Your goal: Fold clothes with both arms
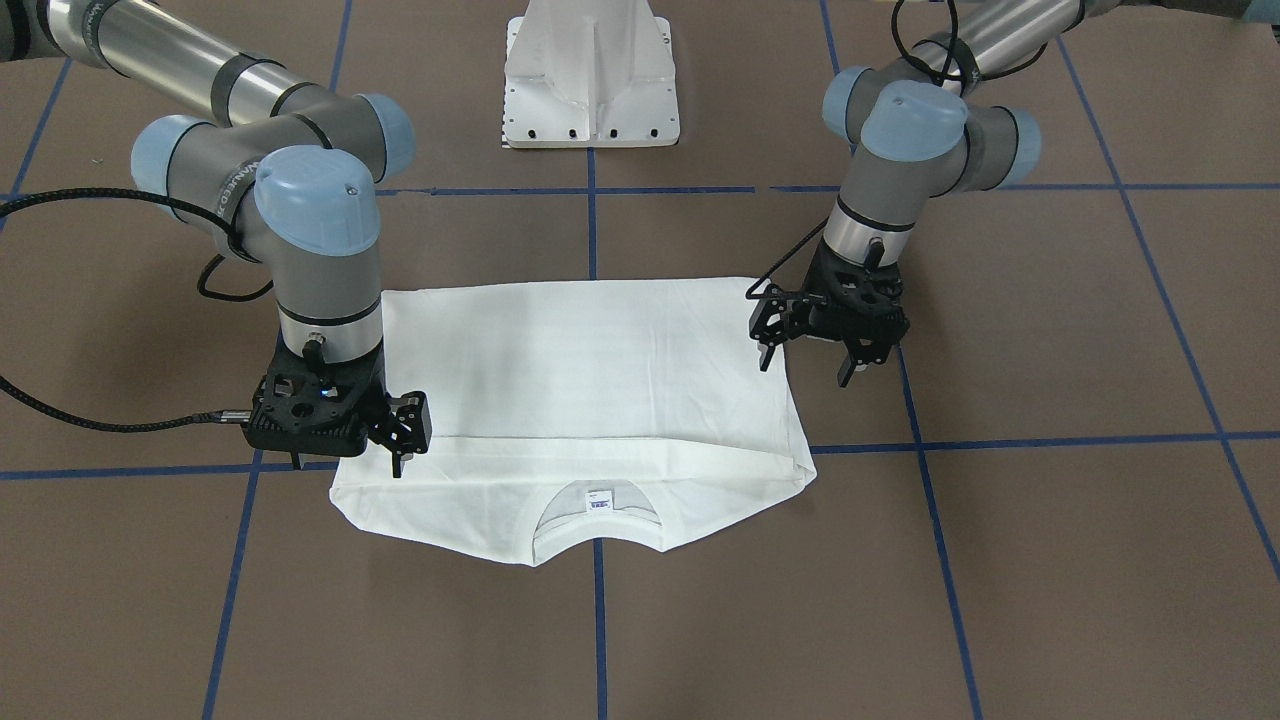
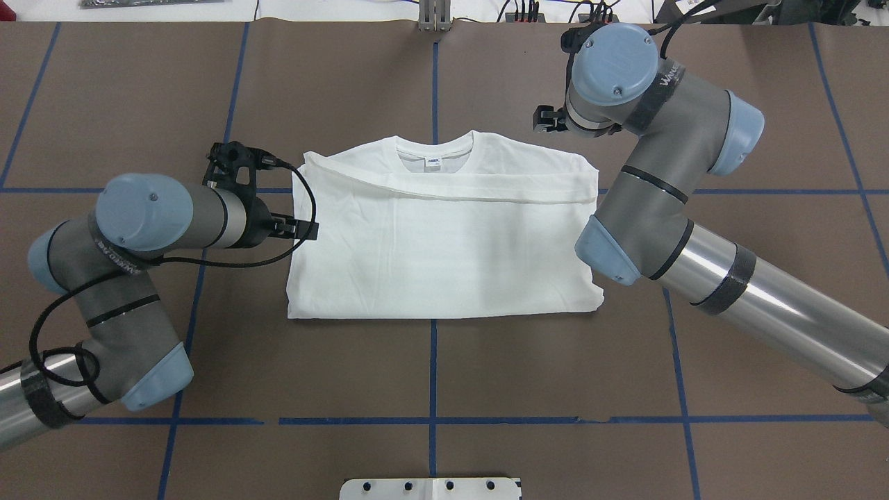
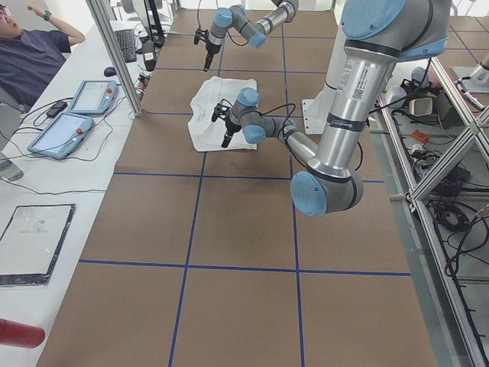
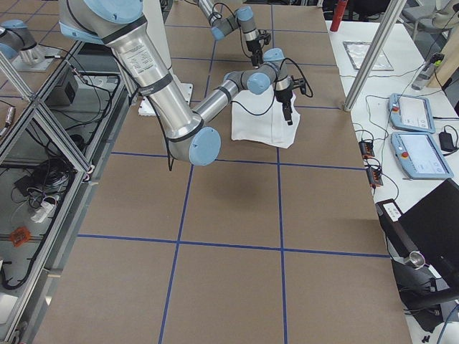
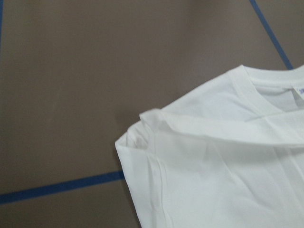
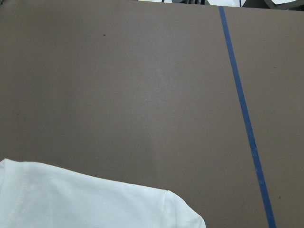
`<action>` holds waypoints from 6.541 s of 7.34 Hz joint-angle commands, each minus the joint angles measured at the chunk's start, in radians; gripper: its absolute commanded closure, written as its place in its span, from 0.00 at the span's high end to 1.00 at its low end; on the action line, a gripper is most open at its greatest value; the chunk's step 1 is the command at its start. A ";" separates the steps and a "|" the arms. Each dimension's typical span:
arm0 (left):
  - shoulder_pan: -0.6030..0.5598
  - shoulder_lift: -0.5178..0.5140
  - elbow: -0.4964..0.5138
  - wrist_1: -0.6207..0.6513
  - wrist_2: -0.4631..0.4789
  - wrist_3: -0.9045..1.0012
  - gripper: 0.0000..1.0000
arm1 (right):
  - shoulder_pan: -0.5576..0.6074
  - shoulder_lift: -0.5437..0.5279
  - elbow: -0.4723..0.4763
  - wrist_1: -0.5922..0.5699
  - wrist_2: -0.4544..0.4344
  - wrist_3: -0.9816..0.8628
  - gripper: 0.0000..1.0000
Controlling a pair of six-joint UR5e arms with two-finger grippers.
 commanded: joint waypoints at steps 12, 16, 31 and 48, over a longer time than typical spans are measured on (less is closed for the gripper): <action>0.042 0.188 -0.124 -0.077 0.029 0.049 0.00 | -0.002 -0.005 0.011 0.002 0.000 0.002 1.00; -0.316 -0.207 0.412 -0.067 0.027 0.369 0.00 | -0.008 -0.003 0.011 0.009 0.000 0.012 1.00; -0.369 -0.219 0.404 -0.180 -0.114 0.344 1.00 | -0.321 0.218 -0.256 0.180 -0.127 0.621 0.75; -0.366 -0.211 0.397 -0.180 -0.117 0.339 1.00 | -0.405 -0.245 0.421 -0.153 -0.216 0.471 0.00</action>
